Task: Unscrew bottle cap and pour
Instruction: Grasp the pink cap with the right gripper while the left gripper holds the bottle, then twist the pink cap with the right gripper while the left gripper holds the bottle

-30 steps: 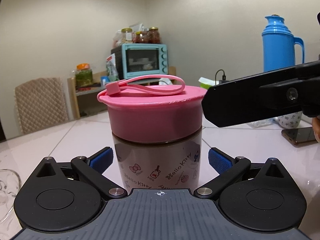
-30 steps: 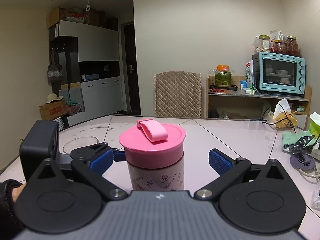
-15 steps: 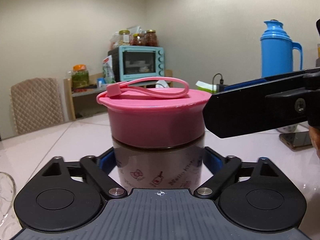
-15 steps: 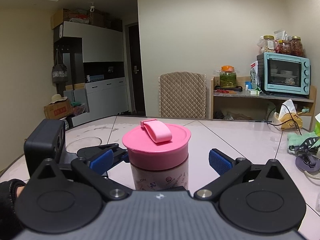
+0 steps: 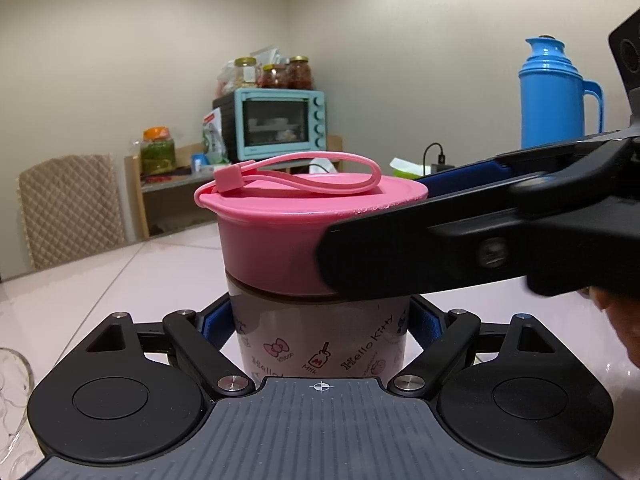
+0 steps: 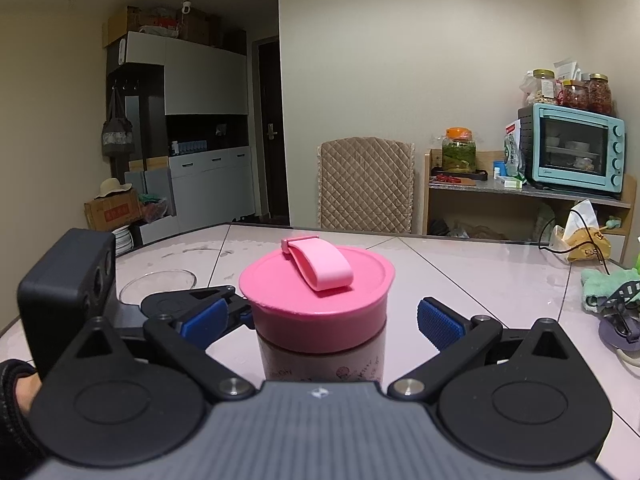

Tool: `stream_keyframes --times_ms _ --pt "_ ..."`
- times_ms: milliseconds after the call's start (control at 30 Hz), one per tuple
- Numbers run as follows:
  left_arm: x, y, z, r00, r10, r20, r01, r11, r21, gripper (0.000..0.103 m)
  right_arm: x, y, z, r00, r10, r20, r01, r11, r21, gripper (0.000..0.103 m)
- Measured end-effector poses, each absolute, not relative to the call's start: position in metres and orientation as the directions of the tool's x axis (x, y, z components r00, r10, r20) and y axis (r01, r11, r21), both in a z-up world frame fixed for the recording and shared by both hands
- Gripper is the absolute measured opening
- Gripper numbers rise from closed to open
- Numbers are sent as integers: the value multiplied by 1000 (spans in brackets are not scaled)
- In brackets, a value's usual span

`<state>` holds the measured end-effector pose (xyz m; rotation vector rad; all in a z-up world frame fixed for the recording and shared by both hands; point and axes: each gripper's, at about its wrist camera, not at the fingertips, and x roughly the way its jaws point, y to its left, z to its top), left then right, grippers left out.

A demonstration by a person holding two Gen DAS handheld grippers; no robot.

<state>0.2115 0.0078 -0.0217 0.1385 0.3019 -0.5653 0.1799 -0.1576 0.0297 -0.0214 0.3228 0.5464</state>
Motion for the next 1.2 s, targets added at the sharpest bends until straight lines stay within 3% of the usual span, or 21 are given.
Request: stream_keyframes --times_ms 200,533,600,833,1200 --pt "214 12 -22 790 -522 -320 563 825 45 90 189 -151 29 808 502 -309 -509 858 63 94" --pt "216 14 -22 787 -529 -319 569 821 43 90 196 -145 26 815 483 -319 -491 869 59 93" --pt "216 14 -22 787 -528 -319 569 821 43 90 196 -143 25 818 478 -320 -487 872 56 88" --pt "213 4 -23 792 -519 -321 560 827 45 90 195 -137 22 827 460 -322 -472 880 46 85" --pt "215 5 -22 786 -529 -320 571 820 44 89 208 -155 23 738 592 -324 -621 784 19 85"
